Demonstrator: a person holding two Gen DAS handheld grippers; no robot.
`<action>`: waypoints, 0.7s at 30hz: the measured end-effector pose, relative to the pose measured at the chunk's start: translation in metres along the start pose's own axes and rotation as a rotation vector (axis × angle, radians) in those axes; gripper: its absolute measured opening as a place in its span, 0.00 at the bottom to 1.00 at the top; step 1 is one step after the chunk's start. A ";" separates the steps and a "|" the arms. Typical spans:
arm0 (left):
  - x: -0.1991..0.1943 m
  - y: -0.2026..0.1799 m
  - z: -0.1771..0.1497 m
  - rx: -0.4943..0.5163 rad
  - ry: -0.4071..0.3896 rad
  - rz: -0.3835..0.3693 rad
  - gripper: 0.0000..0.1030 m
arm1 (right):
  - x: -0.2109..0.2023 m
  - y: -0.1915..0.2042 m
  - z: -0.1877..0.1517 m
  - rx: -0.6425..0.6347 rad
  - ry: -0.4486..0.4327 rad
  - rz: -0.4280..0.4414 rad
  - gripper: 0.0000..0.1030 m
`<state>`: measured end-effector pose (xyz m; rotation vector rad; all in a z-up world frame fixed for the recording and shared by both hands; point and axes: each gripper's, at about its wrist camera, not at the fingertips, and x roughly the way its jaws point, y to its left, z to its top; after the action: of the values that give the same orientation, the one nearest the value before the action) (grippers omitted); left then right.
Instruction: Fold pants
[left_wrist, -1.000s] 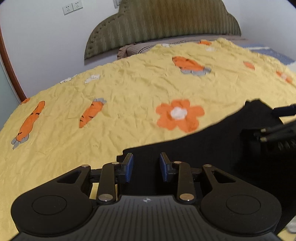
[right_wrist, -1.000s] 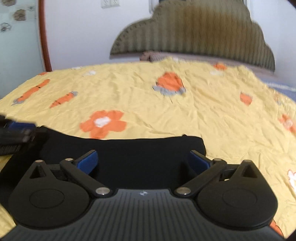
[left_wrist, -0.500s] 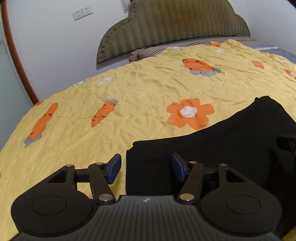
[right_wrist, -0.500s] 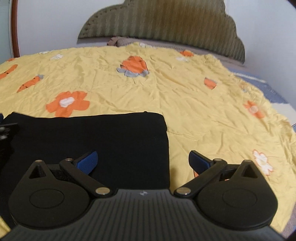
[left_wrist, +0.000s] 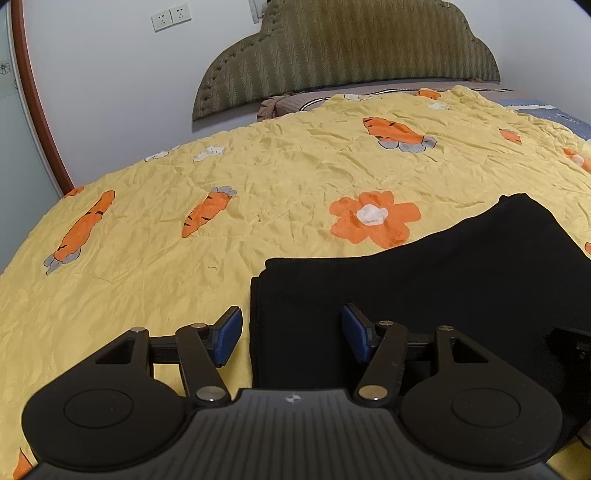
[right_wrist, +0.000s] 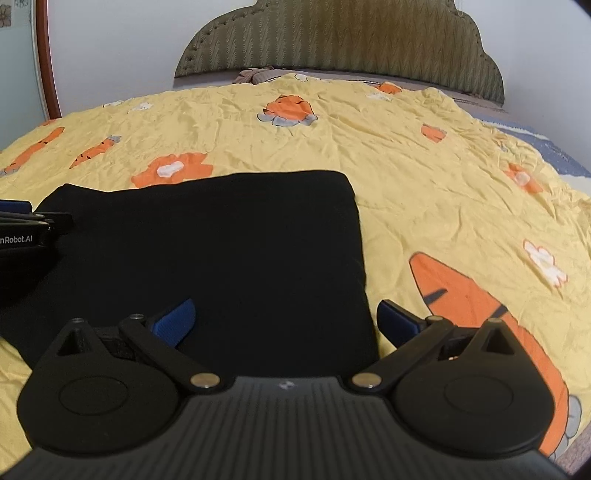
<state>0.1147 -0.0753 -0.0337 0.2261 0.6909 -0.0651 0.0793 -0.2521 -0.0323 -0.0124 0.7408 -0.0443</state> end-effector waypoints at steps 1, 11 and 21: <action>-0.001 -0.001 -0.001 0.004 -0.001 0.002 0.57 | -0.001 -0.003 -0.002 0.007 0.001 0.006 1.00; -0.014 -0.001 -0.010 0.004 -0.006 -0.005 0.57 | -0.011 -0.003 -0.013 -0.013 -0.028 -0.015 1.00; -0.027 0.005 -0.021 -0.034 0.018 -0.022 0.66 | -0.024 -0.004 -0.021 -0.031 -0.040 -0.050 1.00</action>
<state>0.0812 -0.0660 -0.0316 0.1865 0.7118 -0.0724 0.0475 -0.2545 -0.0315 -0.0614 0.7007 -0.0798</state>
